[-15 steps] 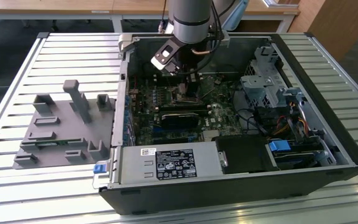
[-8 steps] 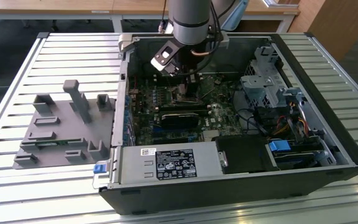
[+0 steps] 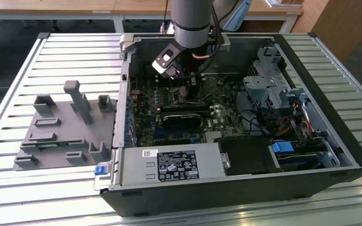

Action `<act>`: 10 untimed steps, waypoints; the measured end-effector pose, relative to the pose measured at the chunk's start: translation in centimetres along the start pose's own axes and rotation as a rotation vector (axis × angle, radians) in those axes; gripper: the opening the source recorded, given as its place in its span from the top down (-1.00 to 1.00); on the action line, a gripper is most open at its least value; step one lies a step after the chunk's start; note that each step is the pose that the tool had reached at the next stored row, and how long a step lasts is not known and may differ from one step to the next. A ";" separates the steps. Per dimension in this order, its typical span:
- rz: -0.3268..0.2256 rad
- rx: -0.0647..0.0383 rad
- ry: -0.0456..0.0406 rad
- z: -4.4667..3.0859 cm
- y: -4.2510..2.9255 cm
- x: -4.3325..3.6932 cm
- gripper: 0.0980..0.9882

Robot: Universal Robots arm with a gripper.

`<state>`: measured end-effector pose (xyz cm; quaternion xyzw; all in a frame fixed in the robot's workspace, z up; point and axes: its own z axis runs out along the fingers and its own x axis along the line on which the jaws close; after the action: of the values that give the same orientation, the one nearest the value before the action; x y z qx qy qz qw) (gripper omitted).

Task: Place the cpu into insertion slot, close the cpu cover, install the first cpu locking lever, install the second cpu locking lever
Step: 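Place the cpu into insertion slot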

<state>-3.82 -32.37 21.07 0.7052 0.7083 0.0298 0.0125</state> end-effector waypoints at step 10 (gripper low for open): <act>-0.001 0.000 0.0001 0.87 -0.16 -0.01 0.01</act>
<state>-3.93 -32.36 20.20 0.7050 0.7085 0.0298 0.0124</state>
